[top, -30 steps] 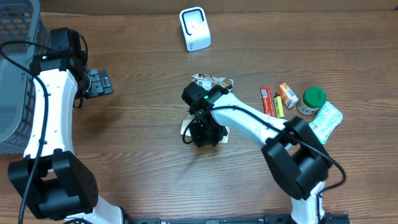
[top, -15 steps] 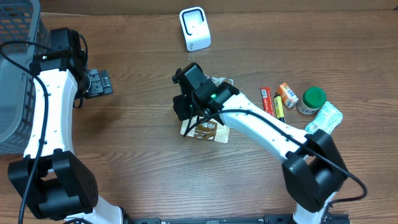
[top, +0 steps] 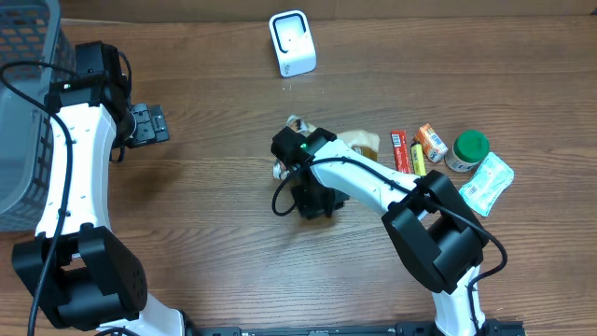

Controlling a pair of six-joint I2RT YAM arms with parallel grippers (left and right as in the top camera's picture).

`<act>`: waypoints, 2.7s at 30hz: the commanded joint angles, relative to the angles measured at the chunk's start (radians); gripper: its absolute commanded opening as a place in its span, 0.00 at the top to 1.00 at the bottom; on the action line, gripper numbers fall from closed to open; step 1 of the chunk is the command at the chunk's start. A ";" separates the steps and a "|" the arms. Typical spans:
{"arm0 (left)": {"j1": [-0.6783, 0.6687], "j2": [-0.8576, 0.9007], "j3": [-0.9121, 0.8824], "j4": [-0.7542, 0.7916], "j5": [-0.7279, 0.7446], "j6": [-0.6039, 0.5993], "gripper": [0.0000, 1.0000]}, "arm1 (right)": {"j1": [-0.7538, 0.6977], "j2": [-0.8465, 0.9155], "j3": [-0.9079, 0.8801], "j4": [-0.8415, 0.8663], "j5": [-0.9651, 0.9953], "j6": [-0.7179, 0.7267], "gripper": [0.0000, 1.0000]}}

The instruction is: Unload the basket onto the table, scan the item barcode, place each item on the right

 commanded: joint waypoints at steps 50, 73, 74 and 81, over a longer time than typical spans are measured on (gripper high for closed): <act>-0.008 0.000 0.002 0.001 0.002 0.018 0.00 | -0.295 0.004 -0.141 0.374 -0.009 -0.164 0.25; -0.007 0.000 0.002 0.001 0.002 0.018 0.00 | -0.295 -0.180 -0.090 0.376 0.017 -0.163 0.24; -0.007 0.000 0.002 0.001 0.002 0.018 0.00 | -0.296 -0.167 -0.090 0.386 0.023 -0.163 0.24; -0.007 0.000 0.002 0.001 0.002 0.018 0.00 | -0.296 -0.076 -0.091 0.440 0.100 -0.165 0.23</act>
